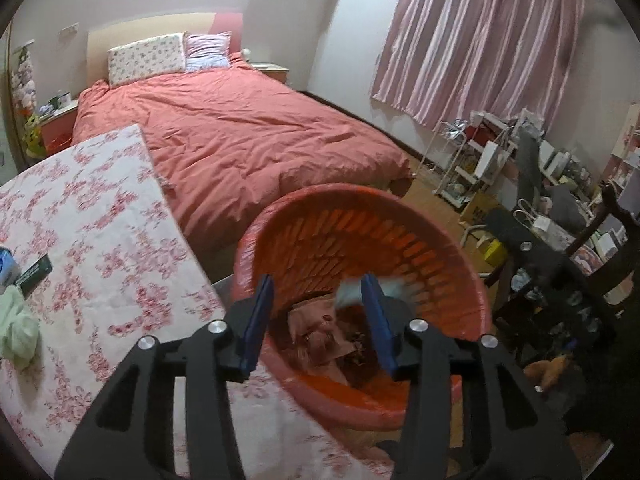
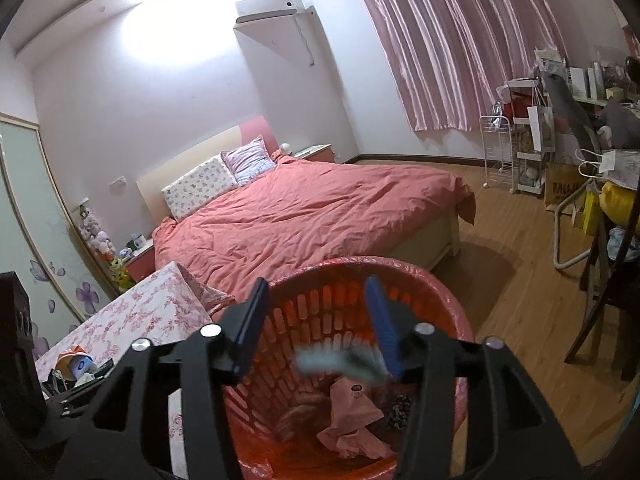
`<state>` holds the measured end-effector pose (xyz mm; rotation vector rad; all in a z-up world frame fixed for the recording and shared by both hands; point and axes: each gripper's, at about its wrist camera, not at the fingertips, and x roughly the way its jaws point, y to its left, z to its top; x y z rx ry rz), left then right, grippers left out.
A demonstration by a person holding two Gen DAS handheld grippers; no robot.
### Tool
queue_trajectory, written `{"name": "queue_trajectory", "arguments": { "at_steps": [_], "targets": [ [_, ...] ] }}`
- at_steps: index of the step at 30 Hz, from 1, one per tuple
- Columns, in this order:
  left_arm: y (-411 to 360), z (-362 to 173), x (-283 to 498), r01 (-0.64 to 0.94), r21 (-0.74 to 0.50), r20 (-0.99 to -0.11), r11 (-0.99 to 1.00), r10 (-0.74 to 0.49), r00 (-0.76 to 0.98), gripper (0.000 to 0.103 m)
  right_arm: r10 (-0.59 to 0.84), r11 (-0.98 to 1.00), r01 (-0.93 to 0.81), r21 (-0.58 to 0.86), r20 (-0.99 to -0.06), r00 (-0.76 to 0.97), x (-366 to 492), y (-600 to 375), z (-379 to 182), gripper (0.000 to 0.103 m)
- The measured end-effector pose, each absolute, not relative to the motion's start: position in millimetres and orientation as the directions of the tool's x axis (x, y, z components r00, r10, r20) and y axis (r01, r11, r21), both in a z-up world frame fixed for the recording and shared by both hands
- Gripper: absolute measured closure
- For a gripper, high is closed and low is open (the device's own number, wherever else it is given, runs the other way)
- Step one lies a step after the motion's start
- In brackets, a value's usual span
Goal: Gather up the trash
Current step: 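Open both grippers over the orange basket to drop scarf and sock, then grasp the pale green cloth with the right gripper while the left gripper approaches the snack bag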
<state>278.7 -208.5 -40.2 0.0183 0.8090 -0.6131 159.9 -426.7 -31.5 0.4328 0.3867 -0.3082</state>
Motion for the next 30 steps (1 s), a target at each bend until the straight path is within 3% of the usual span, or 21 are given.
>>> {"name": "queue_trajectory", "arguments": {
  "at_steps": [12,20,24,30],
  "targets": [
    [-128,-36,274,0.377,-0.108,-0.693,0.92,-0.342,0.634,0.022,-0.206,0.901,0.347,0.261,-0.447,0.871,168,-391,-15,0.042],
    [-59,-27,270,0.266,-0.074,-0.696,0.961,-0.241,0.676,0.016,-0.138,0.94,0.262,0.219,-0.459,0.878,176,-352,-3,0.041],
    [-21,-24,266,0.198,-0.075,-0.691,0.977,-0.194,0.697,0.015,-0.107,0.956,0.217,0.195,-0.459,0.882,181,-325,2,0.03],
    [36,-23,263,0.102,-0.066,-0.695,0.993,-0.119,0.709,0.015,-0.038,0.977,0.132,0.168,-0.472,0.881,191,-286,5,0.029]
  ]
}}
